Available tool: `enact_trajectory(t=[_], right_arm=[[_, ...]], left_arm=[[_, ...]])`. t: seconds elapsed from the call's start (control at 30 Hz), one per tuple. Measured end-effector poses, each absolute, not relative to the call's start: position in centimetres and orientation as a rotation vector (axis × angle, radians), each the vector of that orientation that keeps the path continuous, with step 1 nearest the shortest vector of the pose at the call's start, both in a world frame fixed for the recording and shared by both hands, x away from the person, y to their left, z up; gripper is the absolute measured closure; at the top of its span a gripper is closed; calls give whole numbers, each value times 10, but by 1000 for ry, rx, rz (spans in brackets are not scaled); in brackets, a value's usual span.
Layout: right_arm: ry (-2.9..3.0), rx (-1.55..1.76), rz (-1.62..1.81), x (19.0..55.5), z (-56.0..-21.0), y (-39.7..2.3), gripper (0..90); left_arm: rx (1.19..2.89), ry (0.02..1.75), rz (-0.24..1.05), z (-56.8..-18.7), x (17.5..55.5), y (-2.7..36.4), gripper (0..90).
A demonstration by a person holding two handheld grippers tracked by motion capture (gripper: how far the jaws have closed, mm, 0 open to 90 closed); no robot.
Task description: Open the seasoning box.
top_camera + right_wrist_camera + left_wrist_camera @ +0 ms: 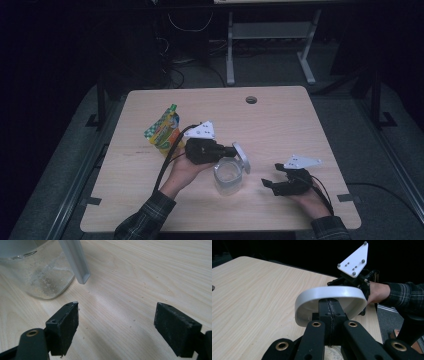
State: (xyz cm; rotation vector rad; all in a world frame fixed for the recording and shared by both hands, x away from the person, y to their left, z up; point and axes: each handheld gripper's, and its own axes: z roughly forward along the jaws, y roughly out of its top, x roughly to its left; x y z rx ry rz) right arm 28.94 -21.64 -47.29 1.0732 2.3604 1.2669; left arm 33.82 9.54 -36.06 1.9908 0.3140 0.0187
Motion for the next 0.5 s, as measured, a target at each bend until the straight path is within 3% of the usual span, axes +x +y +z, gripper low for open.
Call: enact_trajectory(t=[0.5], right_arm=[[2363, 1079, 1266, 288, -473, -217, 192]], left_arm=[[2002, 339, 23, -360, 333, 104, 900]])
